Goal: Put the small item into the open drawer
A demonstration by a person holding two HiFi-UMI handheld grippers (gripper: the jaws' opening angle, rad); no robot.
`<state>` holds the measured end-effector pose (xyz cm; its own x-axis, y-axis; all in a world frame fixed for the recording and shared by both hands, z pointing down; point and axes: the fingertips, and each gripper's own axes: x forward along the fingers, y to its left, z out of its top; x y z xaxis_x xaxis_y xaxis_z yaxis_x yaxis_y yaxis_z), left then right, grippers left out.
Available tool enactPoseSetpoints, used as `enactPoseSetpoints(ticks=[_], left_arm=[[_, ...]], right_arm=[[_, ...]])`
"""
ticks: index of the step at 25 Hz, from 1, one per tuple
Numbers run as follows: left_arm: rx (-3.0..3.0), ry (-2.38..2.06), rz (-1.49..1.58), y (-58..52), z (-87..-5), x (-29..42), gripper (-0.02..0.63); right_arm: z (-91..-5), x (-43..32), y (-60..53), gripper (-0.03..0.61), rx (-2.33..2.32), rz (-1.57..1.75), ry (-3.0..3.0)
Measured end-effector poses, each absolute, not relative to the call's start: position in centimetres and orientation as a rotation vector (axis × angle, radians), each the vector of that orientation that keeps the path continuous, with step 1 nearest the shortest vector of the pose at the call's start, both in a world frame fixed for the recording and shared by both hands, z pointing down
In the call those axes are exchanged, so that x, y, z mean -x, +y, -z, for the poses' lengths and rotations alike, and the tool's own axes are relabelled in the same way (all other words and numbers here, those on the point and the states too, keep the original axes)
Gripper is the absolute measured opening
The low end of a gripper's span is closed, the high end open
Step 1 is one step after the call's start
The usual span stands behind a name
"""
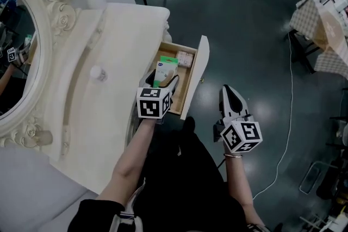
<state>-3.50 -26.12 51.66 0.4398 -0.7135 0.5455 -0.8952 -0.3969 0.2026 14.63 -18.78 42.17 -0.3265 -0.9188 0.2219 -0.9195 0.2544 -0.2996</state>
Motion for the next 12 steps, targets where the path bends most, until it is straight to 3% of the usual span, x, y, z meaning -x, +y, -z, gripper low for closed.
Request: enactPoseSetpoints(ticks=[12], left_arm=[[-2.095,-1.295,-0.711,-27.5,-59.6,2.3,0.36]], right_arm=[[-44.3,-16.0,-21.5,0.005,-1.781,-0.699,-2.473]])
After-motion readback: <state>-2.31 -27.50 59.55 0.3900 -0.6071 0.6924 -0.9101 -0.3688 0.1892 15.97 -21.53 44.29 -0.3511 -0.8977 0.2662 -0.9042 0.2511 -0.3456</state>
